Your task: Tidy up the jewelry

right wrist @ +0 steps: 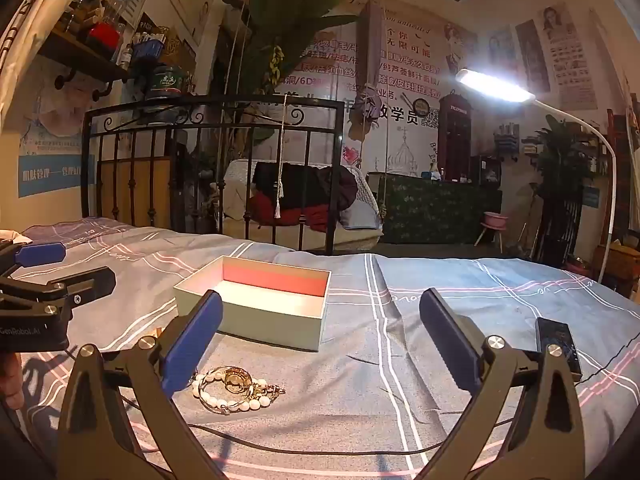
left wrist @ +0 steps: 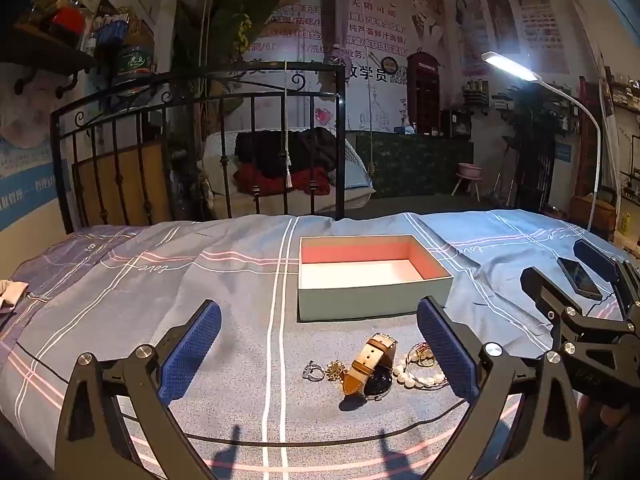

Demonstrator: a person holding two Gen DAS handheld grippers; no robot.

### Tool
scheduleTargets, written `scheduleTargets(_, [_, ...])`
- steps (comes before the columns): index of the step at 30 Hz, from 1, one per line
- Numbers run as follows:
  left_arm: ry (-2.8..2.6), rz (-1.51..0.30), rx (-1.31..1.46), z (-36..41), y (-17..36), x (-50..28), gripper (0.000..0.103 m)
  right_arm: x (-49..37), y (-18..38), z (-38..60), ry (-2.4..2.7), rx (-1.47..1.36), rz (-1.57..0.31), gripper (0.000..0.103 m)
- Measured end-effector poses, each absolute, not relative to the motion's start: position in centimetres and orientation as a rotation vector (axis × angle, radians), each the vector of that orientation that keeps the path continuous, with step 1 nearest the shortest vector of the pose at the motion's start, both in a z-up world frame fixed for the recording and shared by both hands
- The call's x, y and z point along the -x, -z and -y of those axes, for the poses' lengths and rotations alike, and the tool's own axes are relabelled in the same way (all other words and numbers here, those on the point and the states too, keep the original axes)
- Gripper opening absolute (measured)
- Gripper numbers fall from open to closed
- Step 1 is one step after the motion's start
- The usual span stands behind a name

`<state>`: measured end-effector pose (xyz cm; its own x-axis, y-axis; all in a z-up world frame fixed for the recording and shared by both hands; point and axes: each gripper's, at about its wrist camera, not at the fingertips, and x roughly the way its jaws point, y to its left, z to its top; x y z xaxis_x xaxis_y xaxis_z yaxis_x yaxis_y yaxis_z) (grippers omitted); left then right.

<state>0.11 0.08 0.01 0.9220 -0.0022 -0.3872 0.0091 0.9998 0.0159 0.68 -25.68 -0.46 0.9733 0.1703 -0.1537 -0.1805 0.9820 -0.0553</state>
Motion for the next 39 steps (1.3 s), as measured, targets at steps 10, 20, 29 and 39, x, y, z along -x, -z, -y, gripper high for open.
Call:
scheduleTargets(10, [0.010,-0.351,-0.019,-0.6,-0.1,0.9,0.097,-0.7,0.6,25.7,-0.176,0.066,-0.162,0.097])
scheduleTargets(20, [0.037,-0.338,0.011,-0.9,-0.2,1.2,0.097,-0.8,0.6,25.6,-0.167,0.052,-0.167,0.097])
scheduleTargets(29, [0.035,-0.354,0.006,-0.8,0.0,1.0,0.097,-0.8,0.4,25.9,-0.167,0.045,-0.175,0.097])
scheduleTargets(39, [0.047,-0.339,-0.006,-0.6,-0.3,0.9,0.097,-0.8,0.4,25.9,-0.166,0.040,-0.181,0.097])
